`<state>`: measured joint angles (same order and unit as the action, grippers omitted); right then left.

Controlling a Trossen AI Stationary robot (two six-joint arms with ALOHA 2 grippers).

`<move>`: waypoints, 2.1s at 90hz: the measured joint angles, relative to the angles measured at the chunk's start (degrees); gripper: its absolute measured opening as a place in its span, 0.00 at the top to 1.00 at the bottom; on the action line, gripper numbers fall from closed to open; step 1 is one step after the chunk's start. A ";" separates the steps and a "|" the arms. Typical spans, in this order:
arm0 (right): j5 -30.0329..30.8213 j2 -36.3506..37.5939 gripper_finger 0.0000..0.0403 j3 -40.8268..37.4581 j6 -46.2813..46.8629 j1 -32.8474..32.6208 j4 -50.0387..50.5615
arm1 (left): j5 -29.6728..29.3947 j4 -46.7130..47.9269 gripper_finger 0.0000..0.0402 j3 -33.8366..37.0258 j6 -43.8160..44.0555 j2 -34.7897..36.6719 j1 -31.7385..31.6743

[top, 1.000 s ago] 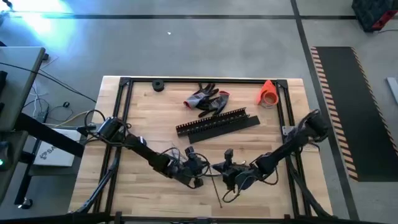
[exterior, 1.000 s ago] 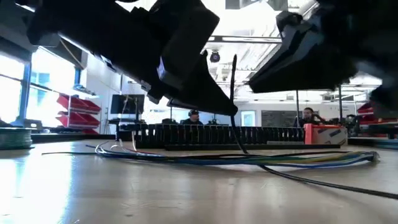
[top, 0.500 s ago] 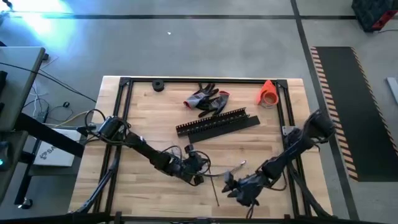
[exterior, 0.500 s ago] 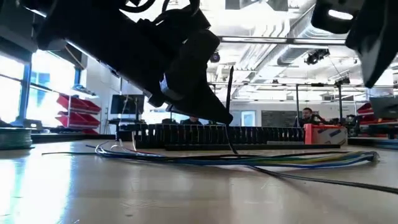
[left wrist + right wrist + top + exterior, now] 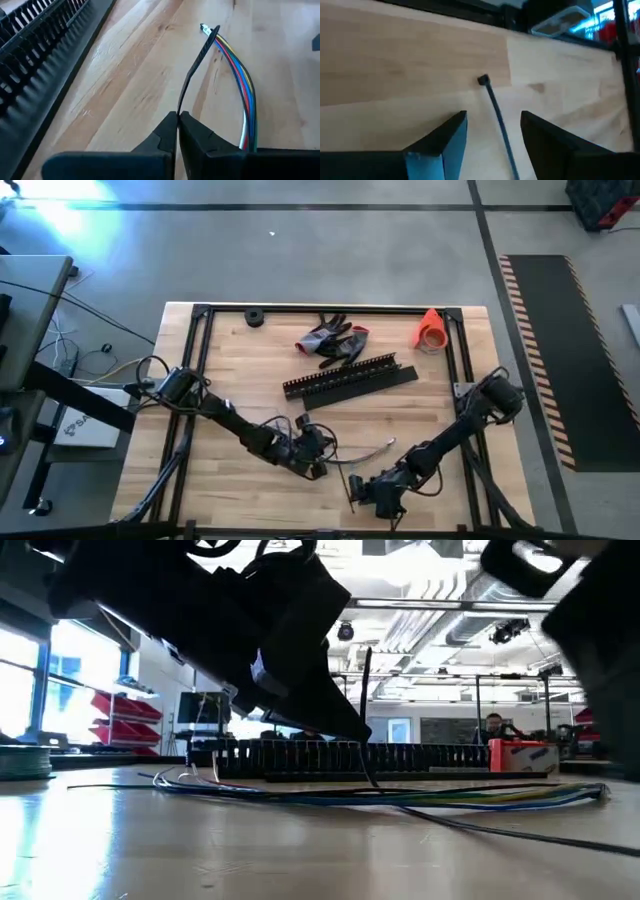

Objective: Ziptie cables
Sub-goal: Wrap the cables using a black zip tie

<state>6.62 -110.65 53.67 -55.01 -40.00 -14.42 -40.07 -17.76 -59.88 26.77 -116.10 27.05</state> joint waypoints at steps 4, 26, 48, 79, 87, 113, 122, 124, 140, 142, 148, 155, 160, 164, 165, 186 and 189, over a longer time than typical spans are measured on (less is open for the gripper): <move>0.35 0.00 0.57 0.26 -0.88 0.42 -0.17 | -0.01 0.00 1.00 0.00 0.10 0.00 0.02; -1.35 -0.58 0.57 0.32 -5.44 3.31 -0.12 | -0.01 0.02 1.00 0.00 0.20 0.00 0.00; -2.41 -4.56 0.57 0.64 -6.19 3.91 -6.11 | -0.36 1.13 1.00 0.02 5.33 -0.32 -0.20; 0.22 -6.34 0.64 2.06 12.19 6.19 -12.15 | -1.78 0.59 1.00 0.04 12.64 -3.81 0.19; 0.21 -6.42 0.69 2.69 18.03 6.63 -11.99 | -2.60 0.27 1.00 0.04 12.60 -3.95 0.55; 2.52 -6.24 0.86 2.86 30.35 2.92 -13.98 | -5.58 0.29 1.00 0.04 12.59 -3.95 1.01; 5.64 -6.03 0.92 2.88 32.49 1.13 -14.12 | -8.17 0.29 1.00 0.04 12.12 -3.95 1.29; 6.40 -5.88 0.93 2.88 33.37 0.80 -14.01 | -8.54 0.30 1.00 0.04 12.12 -3.95 1.33; 9.95 -3.14 0.99 2.71 42.23 -0.22 -12.40 | -10.25 -1.07 1.00 0.04 10.76 -3.95 2.02; 9.95 -2.61 0.99 2.62 43.52 -0.12 -11.97 | -10.43 -1.73 1.00 0.04 10.05 -3.97 2.10; 9.70 -1.48 1.00 2.49 47.12 0.48 -11.31 | -10.99 -4.21 1.00 0.00 7.91 -3.97 2.54; 8.20 -0.93 1.00 2.47 51.27 1.82 -10.24 | -11.55 -7.07 1.00 -0.06 4.94 -3.97 2.93; 5.65 -0.75 1.00 2.47 54.24 3.04 -9.61 | -11.97 -7.88 1.00 -0.64 2.16 -3.97 3.27; 2.96 -0.66 1.00 2.44 56.61 4.12 -9.16 | -12.12 -7.68 1.00 -1.61 0.11 -3.97 3.51; 2.35 -0.63 1.00 2.44 57.16 4.42 -9.12 | -12.12 -7.62 1.00 -1.88 -0.38 -3.97 3.53; -7.85 -0.17 1.00 2.40 65.51 8.36 -8.09 | -10.76 -6.83 1.00 -5.91 -9.31 -3.97 3.61; -8.08 -0.17 1.00 2.40 66.05 8.37 -7.97 | -10.75 -6.43 1.00 -6.09 -9.72 -3.97 3.61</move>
<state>-1.46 -110.83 56.07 11.04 -31.63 -22.40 -50.81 -24.19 -65.97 17.06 -120.07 30.65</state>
